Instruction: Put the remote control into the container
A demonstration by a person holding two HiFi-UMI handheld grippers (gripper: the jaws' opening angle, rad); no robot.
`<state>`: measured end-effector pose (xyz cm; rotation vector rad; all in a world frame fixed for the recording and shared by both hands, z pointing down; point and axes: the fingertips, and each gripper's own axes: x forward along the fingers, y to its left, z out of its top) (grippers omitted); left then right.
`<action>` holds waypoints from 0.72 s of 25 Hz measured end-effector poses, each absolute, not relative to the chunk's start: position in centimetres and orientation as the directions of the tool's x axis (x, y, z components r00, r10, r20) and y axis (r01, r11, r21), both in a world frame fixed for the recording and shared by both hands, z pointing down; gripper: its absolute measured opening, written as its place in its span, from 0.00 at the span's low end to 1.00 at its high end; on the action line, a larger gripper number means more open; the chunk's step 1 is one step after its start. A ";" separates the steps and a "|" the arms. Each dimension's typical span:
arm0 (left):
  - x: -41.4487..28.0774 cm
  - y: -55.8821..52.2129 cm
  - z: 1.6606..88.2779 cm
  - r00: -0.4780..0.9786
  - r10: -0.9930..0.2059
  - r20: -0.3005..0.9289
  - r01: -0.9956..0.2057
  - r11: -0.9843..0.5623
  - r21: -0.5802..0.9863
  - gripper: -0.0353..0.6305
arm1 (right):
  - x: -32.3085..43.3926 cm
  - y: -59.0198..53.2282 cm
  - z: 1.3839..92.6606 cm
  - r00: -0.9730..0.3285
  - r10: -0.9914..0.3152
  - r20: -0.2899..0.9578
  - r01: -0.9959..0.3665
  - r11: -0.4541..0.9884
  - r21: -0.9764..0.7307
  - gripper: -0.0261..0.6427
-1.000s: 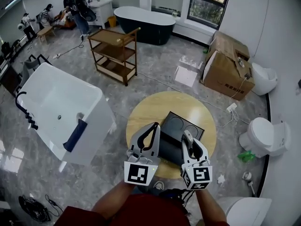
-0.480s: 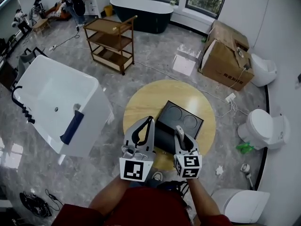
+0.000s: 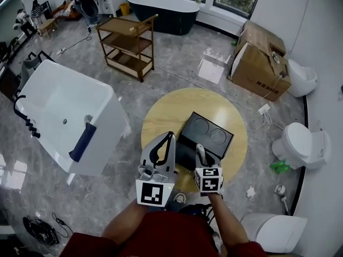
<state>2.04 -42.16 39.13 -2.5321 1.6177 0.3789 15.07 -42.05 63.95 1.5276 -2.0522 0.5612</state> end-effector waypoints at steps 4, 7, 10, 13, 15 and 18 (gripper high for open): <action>2.1 -42.0 39.0 0.400 -0.876 -0.271 -0.904 -0.425 0.039 0.08 | 15.1 -42.2 66.9 -0.239 -0.683 0.690 -0.964 0.250 -0.087 0.22; 2.2 -41.9 38.9 0.403 -0.875 -0.268 -0.904 -0.427 0.035 0.08 | 15.1 -42.3 68.2 -0.233 -0.646 0.727 -0.967 0.237 -0.099 0.21; 2.0 -41.9 38.9 0.401 -0.877 -0.266 -0.904 -0.425 0.037 0.08 | 14.9 -42.3 69.5 -0.216 -0.613 0.760 -0.968 0.237 -0.084 0.21; 1.9 -41.9 39.0 0.401 -0.876 -0.267 -0.904 -0.426 0.039 0.08 | 14.9 -42.4 70.6 -0.195 -0.588 0.785 -0.970 0.235 -0.065 0.21; 1.9 -41.9 39.2 0.403 -0.876 -0.265 -0.903 -0.428 0.039 0.08 | 15.0 -42.6 71.2 -0.181 -0.571 0.801 -0.970 0.238 -0.050 0.21; 2.1 -41.9 39.4 0.410 -0.875 -0.259 -0.901 -0.433 0.037 0.08 | 14.9 -42.9 72.3 -0.182 -0.550 0.815 -0.967 0.248 -0.048 0.21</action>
